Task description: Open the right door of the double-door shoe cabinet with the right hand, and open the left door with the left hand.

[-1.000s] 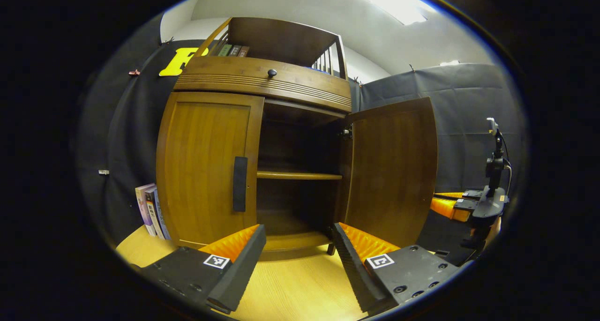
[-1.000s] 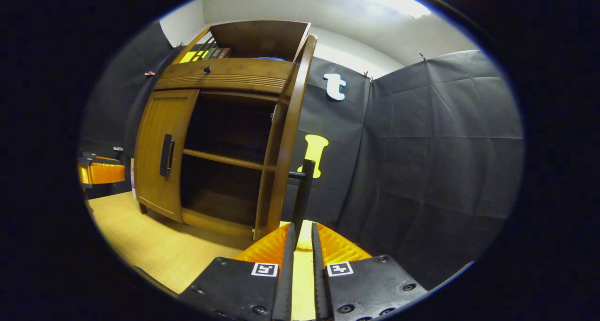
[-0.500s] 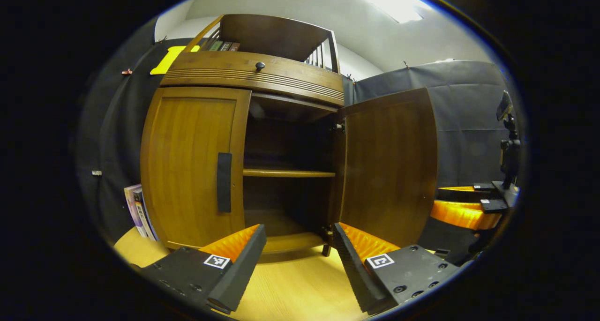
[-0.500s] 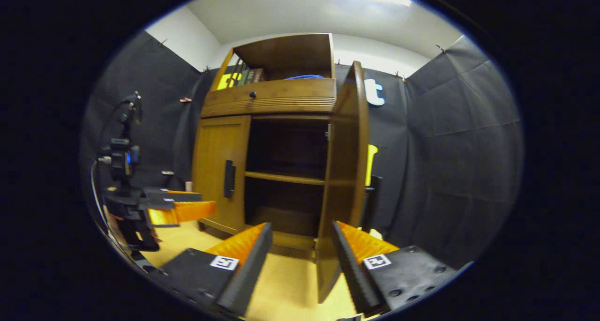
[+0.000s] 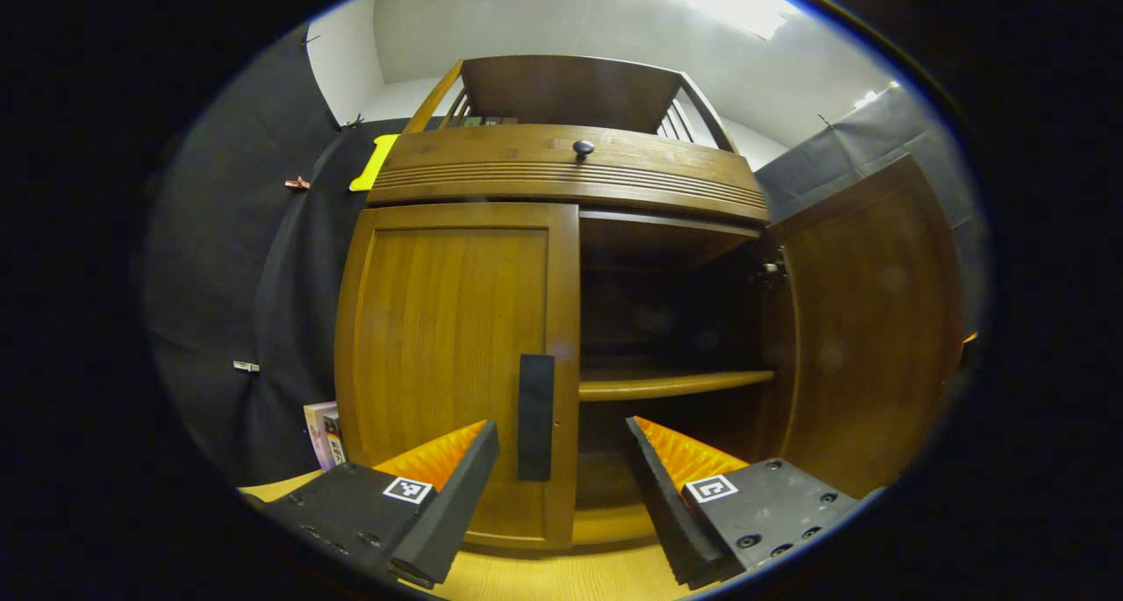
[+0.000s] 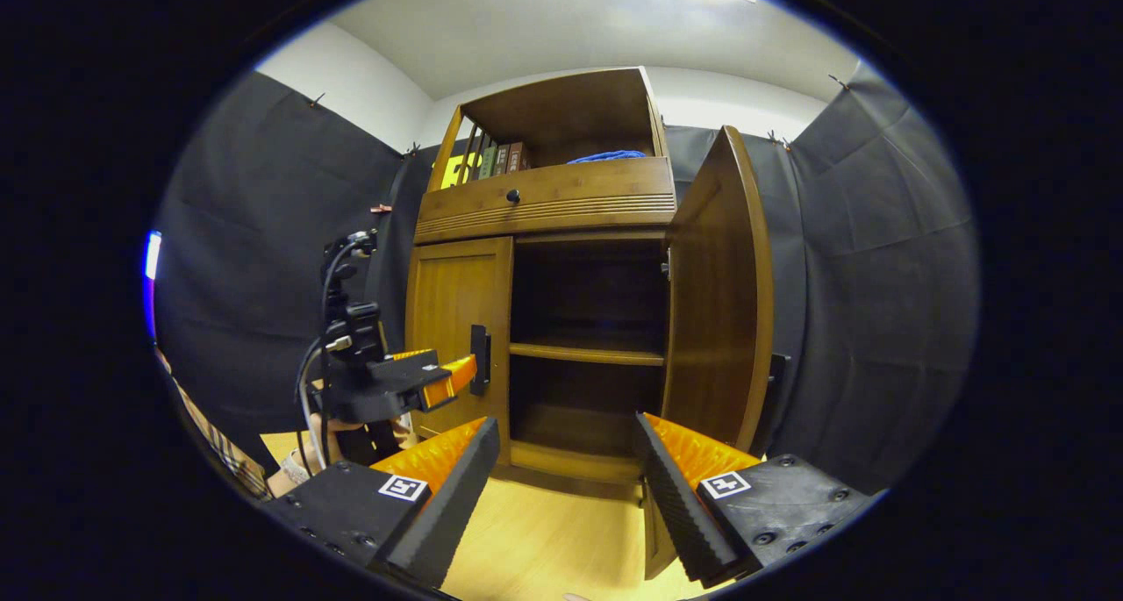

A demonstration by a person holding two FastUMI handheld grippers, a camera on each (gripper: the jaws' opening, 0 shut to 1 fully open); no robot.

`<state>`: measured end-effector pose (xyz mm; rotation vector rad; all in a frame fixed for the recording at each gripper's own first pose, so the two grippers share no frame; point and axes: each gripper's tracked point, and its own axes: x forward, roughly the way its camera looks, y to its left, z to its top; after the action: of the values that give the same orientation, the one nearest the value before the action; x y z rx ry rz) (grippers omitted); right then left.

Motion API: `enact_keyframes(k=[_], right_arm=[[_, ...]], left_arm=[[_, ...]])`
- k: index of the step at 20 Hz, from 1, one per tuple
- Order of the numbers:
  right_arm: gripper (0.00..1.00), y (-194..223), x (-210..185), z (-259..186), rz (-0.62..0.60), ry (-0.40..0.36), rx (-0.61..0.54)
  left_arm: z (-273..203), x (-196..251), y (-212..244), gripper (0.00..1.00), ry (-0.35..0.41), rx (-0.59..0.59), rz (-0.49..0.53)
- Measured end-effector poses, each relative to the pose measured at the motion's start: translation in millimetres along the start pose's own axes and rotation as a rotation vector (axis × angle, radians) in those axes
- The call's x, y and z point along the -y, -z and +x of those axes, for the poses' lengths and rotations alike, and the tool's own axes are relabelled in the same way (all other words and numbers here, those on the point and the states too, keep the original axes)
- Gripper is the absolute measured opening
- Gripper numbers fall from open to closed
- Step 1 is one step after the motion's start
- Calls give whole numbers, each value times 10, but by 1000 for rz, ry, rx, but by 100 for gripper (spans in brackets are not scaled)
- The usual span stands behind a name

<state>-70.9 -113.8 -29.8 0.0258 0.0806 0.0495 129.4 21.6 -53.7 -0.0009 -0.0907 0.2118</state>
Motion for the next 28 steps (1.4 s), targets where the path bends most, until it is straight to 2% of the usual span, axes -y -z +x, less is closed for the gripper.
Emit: enact_keyframes(k=[3,4,6,7,8,9,12,13,18,22,28], right_arm=[[97,-40,80,55,-33,28,18],[99,-51,130,74,-43,45,28],[96,-40,220,121,-50,73,28],[95,-31,249,141,-49,82,22],[99,-31,274,176,-46,86,17],[97,-19,273,180,-43,87,13],[99,36,318,219,-48,103,3],[99,56,344,242,-52,109,-3],[97,105,369,285,-50,109,-17],[97,84,386,223,-65,134,-11],[97,51,325,97,-75,168,0]], left_arm=[[327,-37,104,88,27,-4,-25],[419,-81,155,88,19,-5,-25],[559,-183,232,86,-5,-3,-23],[628,-194,289,87,-7,-8,-20],[662,-194,334,86,-6,-11,-17],[716,-218,388,85,-9,-15,-14],[848,-262,469,77,-17,-20,-6],[908,-221,455,73,3,-14,-17],[839,-215,410,34,18,-4,-28],[713,-226,393,33,38,-29,-44],[260,-294,299,30,112,-56,-60]])
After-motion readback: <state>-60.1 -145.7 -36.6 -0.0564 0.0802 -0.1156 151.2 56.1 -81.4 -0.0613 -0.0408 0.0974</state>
